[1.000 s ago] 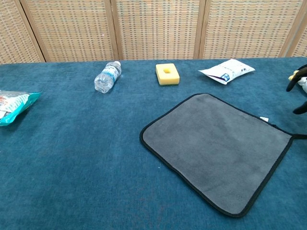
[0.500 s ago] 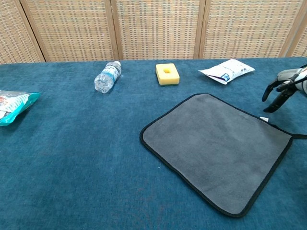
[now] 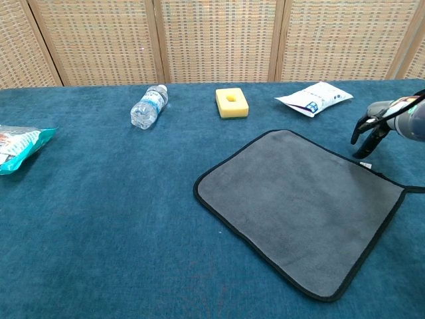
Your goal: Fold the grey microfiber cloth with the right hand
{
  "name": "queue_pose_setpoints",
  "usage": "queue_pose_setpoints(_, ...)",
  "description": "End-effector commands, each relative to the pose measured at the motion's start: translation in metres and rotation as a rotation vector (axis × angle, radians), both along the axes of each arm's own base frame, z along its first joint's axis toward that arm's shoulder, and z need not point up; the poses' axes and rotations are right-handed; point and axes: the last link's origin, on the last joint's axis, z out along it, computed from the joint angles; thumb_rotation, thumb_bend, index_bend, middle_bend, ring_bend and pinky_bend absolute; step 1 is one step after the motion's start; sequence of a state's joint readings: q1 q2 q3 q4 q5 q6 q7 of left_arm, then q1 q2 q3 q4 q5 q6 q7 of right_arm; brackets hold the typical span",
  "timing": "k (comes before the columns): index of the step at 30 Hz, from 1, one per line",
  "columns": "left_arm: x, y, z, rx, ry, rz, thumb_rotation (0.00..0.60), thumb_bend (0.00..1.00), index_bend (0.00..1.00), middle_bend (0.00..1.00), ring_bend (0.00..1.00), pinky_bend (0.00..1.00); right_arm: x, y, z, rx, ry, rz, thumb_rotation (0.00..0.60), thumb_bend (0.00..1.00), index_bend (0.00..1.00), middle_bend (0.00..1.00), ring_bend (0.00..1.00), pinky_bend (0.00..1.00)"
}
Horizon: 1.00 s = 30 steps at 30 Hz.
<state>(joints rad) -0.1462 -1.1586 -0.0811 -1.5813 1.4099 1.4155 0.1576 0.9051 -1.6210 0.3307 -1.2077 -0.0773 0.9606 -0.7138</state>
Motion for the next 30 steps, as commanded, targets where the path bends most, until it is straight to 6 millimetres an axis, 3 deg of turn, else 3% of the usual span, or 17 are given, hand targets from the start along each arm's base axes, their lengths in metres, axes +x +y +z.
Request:
queue_pose_setpoints(1, 0.0, 0.0, 0.0, 0.0, 0.001, 0.002, 0.6, 0.17, 0.0, 0.0, 0.0, 0.0, 0.002, 0.0, -0.004, 0.009, -0.017, -0.009, 0.6, 0.39, 0.35, 0.0, 0.0, 0.0)
queue_pose_setpoints(17, -0.004, 0.002, 0.003, 0.011, -0.008, 0.018, 0.6, 0.17, 0.0, 0.0, 0.0, 0.0, 0.007, 0.004, -0.022, 0.05, -0.04, -0.021, 0.6, 0.39, 0.36, 0.0, 0.0, 0.0)
queue_pose_setpoints(30, -0.003, 0.003, 0.001, 0.007, -0.004, 0.016, 0.6, 0.17, 0.0, 0.0, 0.0, 0.0, 0.018, 0.009, -0.025, 0.07, -0.107, 0.012, 0.6, 0.4, 0.46, 0.0, 0.0, 0.0)
